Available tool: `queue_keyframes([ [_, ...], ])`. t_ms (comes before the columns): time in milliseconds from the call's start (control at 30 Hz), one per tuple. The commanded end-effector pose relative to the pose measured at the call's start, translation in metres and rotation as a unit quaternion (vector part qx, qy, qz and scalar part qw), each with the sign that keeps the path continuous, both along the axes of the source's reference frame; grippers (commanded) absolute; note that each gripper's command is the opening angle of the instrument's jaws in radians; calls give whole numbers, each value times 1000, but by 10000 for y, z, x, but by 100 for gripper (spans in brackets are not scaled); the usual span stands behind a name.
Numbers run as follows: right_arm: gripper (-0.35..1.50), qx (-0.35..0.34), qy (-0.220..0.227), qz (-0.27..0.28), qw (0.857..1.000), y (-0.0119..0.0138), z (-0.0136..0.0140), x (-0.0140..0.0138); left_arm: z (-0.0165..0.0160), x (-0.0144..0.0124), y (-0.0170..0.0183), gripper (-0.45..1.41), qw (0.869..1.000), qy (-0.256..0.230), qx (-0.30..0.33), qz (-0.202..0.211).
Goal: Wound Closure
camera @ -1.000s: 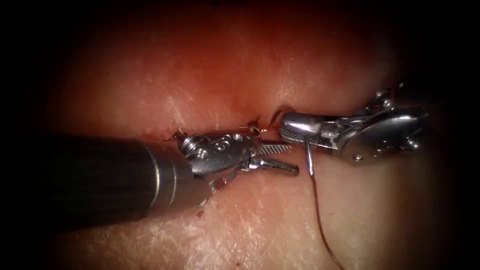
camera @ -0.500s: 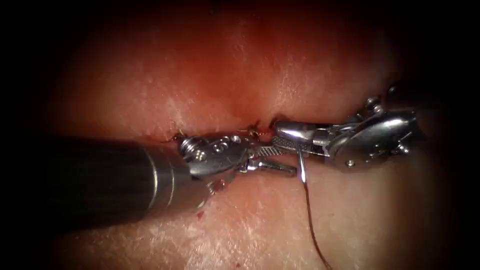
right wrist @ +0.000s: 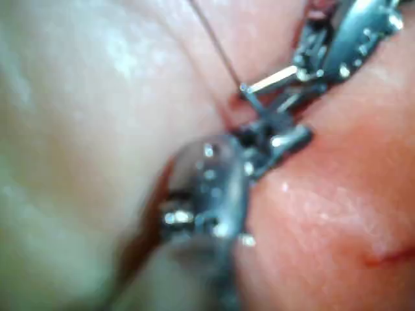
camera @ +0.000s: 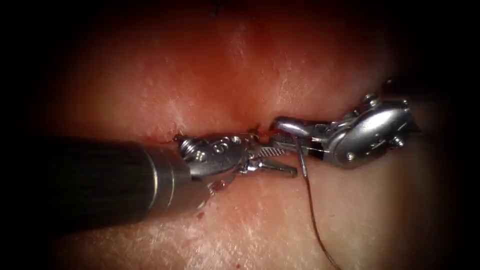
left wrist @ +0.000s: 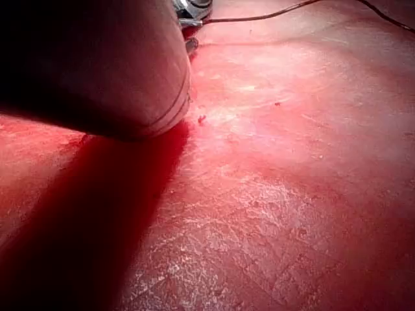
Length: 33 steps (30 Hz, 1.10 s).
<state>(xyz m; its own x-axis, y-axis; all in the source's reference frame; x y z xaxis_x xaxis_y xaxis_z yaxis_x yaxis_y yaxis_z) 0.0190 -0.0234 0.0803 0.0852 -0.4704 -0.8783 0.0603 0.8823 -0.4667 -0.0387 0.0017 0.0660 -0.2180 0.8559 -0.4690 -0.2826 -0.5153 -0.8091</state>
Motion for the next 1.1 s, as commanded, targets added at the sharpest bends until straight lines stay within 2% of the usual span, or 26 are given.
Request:
queue_keyframes([
  [33, -35, 3, 0, 0, 1000, -4, 7, 6, 6, -6, -3, 33, 1000, -1, 0, 1],
  [533, -35, 50, -19, -9, 999, -7, 19, 5, 6, -6, -3, 31, 1000, 0, 0, 1],
  [733, -35, 52, -16, -8, 999, 0, 12, 5, 6, -6, -4, 31, 1000, 1, 1, 1],
  [833, -35, 38, -16, 5, 999, 8, -2, 2, 6, -6, -5, 29, 1000, 3, 1, 3],
  [900, -35, 36, -18, 8, 999, 15, -11, -2, 9, -7, -10, 28, 1000, 15, 2, 11],
  [1100, -35, 37, -17, 6, 999, 18, -11, 0, 4, 1, -24, 26, 997, 54, 18, 50],
])
